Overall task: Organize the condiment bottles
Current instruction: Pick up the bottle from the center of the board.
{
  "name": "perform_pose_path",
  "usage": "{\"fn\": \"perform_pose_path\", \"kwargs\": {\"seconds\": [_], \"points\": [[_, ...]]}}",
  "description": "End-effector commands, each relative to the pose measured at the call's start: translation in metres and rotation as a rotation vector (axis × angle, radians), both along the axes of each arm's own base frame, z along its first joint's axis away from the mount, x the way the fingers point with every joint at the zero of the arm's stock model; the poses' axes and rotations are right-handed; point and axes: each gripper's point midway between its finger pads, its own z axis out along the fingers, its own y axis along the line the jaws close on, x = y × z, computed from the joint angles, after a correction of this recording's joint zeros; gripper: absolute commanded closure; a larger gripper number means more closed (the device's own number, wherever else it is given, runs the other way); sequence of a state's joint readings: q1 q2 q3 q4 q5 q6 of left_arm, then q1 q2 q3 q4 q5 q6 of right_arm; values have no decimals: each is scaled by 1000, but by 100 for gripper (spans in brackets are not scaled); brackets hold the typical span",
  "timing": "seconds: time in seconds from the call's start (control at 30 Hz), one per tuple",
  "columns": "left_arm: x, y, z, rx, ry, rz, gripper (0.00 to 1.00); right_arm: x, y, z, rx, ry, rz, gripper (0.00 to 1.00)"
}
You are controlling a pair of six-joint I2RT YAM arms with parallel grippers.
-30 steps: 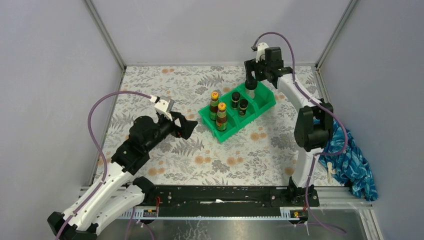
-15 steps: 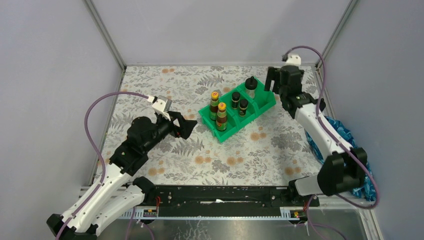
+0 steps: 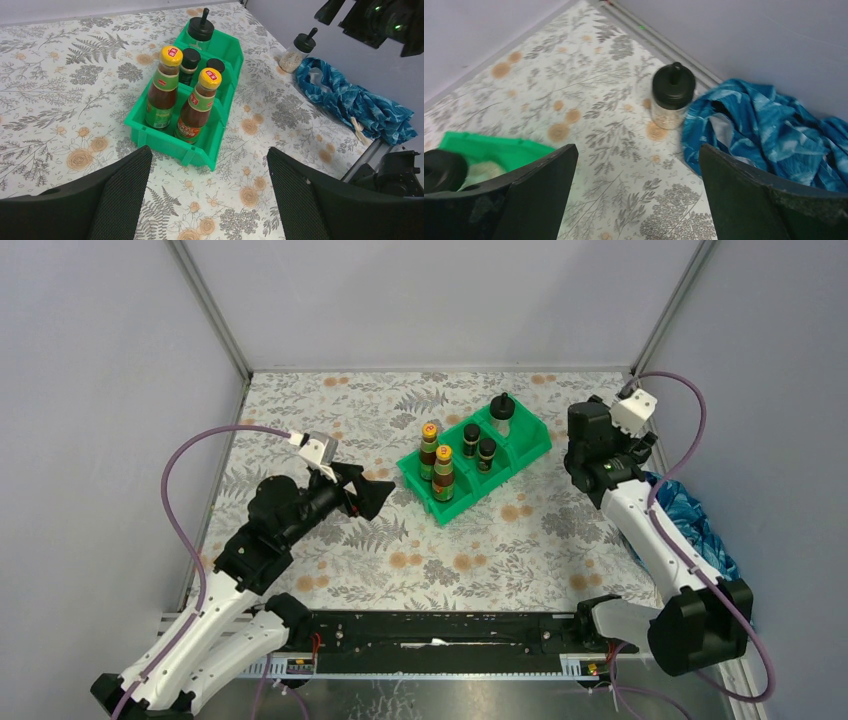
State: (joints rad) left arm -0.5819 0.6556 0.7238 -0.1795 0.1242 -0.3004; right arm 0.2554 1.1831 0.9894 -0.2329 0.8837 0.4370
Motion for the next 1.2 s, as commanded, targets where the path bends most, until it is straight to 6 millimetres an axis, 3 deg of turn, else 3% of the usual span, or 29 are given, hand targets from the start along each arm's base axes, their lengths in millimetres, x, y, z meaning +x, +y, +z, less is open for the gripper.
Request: {"fn": "perform_pose_path", "kwargs": {"seconds": [0.0,0.27,0.6,0.8,0.93,1.03,1.17], "points": [[-7,-2,23,-47,-37,-24,10,-19,-26,-18,-10,-31,-272,1],[-8,-3,23,-46,-35,-29,10,-35,-39,-44,-53,28,-495,0],[-7,-3,17,-21,-30,-19,10,-22,-44,-61,-116,9,-571,0],[-5,-3,13,-7,-24,-13,10,-18,-47,-60,-158,-2,-620,0],[-1,-3,8,7,-18,-4,10,-8,-45,-61,-155,-22,-608,0],[2,-4,1,23,-12,0,10,7,-43,-75,-105,16,-505,1],[6,-5,-6,44,-7,2,10,17,-49,-75,-55,-39,-438,4]]}}
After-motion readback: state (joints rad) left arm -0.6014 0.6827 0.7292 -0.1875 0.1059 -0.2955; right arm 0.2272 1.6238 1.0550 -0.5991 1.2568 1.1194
